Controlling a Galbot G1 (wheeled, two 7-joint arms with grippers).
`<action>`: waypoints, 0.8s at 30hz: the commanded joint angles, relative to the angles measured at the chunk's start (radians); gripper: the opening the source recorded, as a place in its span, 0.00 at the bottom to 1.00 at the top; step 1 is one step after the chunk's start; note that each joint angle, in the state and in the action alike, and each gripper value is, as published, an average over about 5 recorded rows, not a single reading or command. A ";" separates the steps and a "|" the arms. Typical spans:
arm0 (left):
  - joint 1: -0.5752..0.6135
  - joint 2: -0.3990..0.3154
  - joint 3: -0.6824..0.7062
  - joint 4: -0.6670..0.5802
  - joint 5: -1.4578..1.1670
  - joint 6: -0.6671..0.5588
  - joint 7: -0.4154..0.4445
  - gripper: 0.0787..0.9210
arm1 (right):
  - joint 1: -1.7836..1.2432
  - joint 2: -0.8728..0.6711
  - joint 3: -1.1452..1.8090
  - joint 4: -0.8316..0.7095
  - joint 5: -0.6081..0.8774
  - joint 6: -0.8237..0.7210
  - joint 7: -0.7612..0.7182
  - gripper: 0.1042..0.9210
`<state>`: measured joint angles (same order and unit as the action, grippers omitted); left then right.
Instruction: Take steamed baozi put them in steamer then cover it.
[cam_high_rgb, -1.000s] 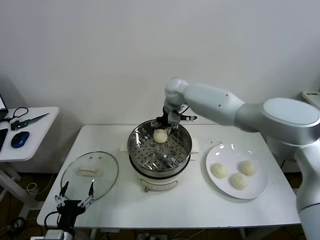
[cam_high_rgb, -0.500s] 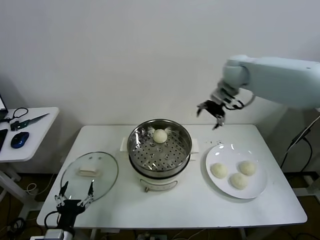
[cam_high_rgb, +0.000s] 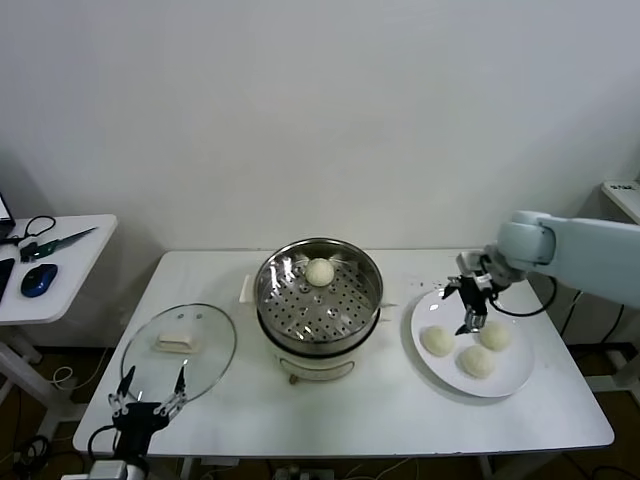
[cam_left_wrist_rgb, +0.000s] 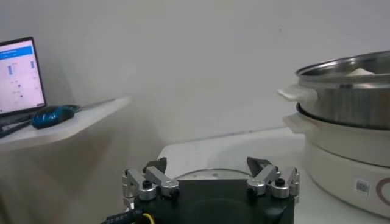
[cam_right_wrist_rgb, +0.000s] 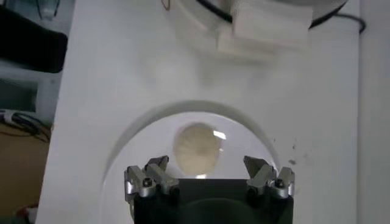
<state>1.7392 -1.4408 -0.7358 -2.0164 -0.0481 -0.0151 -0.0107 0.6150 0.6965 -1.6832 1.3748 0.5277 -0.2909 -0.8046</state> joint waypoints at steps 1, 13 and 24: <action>0.001 -0.001 -0.002 0.006 0.000 -0.003 -0.001 0.88 | -0.230 0.005 0.166 -0.089 -0.030 -0.135 0.057 0.88; -0.001 -0.002 -0.003 0.015 0.003 -0.006 -0.001 0.88 | -0.321 0.099 0.248 -0.177 -0.036 -0.132 0.054 0.88; 0.004 -0.003 -0.007 0.009 0.004 -0.007 -0.003 0.88 | -0.314 0.135 0.250 -0.213 -0.044 -0.108 0.014 0.74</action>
<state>1.7425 -1.4438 -0.7431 -2.0054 -0.0442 -0.0213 -0.0132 0.3358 0.8040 -1.4632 1.1947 0.4923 -0.3931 -0.7792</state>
